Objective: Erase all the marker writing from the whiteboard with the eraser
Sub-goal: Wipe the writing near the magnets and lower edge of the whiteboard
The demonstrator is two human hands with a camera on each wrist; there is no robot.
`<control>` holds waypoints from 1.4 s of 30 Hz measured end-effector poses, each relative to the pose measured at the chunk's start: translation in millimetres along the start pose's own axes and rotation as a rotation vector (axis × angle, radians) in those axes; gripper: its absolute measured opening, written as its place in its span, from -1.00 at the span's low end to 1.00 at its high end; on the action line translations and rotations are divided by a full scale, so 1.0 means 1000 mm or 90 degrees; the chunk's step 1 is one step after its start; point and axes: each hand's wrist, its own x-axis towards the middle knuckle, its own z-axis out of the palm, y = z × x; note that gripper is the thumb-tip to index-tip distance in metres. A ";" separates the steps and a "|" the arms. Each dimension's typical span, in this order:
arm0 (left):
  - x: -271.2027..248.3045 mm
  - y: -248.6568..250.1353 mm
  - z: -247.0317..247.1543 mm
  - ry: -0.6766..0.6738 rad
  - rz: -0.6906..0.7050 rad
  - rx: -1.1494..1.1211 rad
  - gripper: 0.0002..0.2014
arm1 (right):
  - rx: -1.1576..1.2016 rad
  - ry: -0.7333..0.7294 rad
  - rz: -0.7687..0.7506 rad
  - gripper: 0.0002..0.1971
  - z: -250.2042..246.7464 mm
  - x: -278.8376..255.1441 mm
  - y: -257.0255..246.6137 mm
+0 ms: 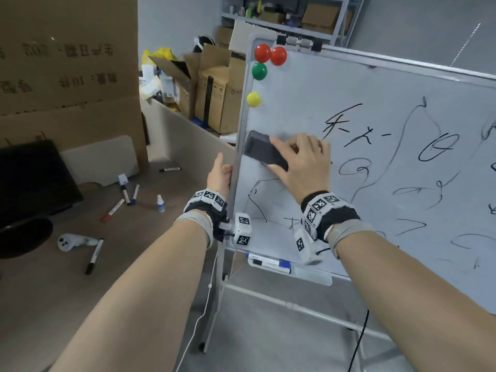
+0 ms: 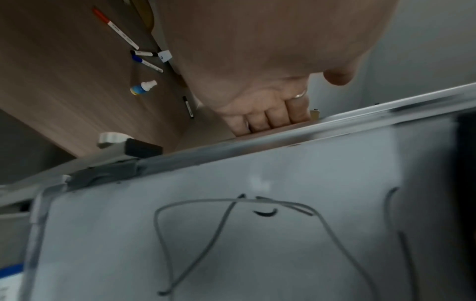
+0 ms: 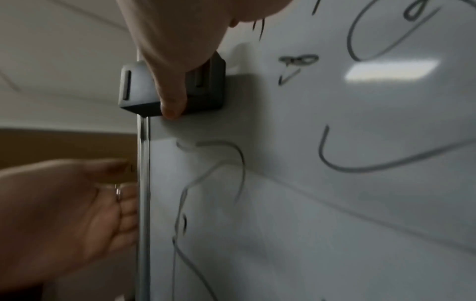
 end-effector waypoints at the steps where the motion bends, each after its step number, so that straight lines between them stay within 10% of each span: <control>1: 0.001 -0.006 -0.002 -0.007 0.007 0.016 -0.49 | -0.002 -0.031 -0.018 -0.38 0.007 -0.012 -0.005; 15: 0.006 -0.079 -0.030 0.048 -0.029 0.085 -0.42 | 0.053 -0.266 -0.101 -0.34 0.076 -0.125 -0.031; 26: 0.000 -0.056 -0.011 -0.024 -0.068 0.111 -0.14 | 0.019 -0.020 0.037 -0.44 0.051 -0.026 0.016; 36: 0.016 -0.072 -0.025 -0.033 -0.059 0.028 -0.09 | 0.050 -0.289 -0.140 -0.40 0.123 -0.147 -0.037; 42: 0.008 -0.073 -0.007 -0.010 -0.019 0.065 -0.17 | 0.023 -0.278 -0.128 -0.38 0.106 -0.152 -0.017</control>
